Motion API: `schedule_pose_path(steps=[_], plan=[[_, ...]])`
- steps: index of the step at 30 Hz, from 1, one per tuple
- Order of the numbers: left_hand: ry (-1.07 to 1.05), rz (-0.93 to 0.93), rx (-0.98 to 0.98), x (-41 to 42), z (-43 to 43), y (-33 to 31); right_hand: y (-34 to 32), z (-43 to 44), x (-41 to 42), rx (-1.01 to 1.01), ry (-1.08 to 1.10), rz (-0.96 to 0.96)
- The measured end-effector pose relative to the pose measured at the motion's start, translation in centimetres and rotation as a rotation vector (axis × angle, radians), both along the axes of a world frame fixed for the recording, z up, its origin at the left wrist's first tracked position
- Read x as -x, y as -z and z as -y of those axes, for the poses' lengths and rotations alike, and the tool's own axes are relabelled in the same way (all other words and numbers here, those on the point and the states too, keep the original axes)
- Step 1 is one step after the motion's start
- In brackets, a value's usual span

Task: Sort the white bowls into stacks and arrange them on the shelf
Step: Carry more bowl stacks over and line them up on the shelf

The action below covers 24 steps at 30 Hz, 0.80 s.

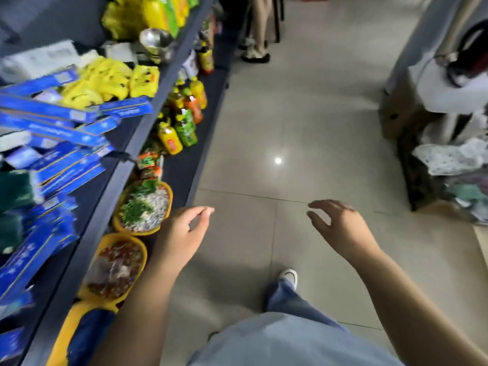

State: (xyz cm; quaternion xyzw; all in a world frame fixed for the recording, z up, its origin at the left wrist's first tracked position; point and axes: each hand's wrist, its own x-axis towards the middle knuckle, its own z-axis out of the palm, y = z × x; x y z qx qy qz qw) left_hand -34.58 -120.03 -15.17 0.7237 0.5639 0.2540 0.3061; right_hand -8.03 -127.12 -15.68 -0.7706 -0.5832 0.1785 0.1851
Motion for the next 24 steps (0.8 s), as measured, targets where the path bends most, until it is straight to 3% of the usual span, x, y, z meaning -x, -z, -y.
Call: schedule_pose_path(steps=[9,16,24], plan=[[0.168,-0.116,0.004,-13.9,-8.1,1.1,1.7,-4.6,-11.1,0.078,0.167,-0.026],[0.211,-0.162,0.04,-17.8,-15.3,3.1,2.7,-11.1,-14.8,0.174,0.195,-0.046],[0.155,-0.114,0.075,-19.9,-31.5,4.9,2.9,-28.4,-17.5,0.185,0.153,0.014]])
